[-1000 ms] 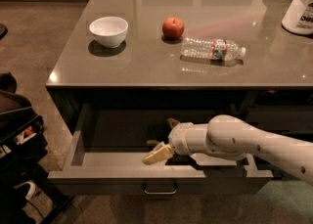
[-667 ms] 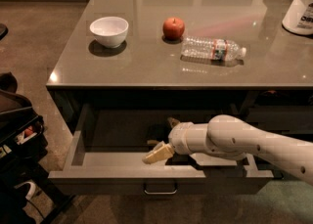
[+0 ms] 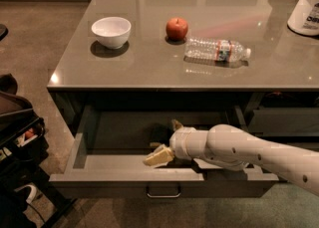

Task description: Pick sponge from top drawer and place on counter

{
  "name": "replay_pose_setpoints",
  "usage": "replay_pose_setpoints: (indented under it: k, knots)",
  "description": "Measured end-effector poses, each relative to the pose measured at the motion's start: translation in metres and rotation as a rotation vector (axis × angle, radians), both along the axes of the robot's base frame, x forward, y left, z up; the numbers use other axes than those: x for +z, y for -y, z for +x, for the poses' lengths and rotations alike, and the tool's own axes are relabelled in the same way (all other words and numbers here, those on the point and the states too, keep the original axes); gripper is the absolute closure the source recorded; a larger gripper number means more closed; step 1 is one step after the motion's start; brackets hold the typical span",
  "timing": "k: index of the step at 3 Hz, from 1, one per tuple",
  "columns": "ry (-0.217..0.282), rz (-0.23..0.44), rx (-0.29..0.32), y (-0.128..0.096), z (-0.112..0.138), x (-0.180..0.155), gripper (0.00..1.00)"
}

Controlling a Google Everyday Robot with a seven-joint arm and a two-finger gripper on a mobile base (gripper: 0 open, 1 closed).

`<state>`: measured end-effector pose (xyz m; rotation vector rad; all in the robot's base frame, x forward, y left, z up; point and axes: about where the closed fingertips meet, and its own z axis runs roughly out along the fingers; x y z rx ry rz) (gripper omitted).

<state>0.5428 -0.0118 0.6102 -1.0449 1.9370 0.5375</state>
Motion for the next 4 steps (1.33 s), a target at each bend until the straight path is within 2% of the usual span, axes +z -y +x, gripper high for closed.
replay_pose_setpoints:
  k: [1, 4]
  knots:
    - [0.0, 0.0, 0.0, 0.0, 0.0, 0.0, 0.18]
    - [0.0, 0.0, 0.0, -0.0001, 0.0, 0.0, 0.87]
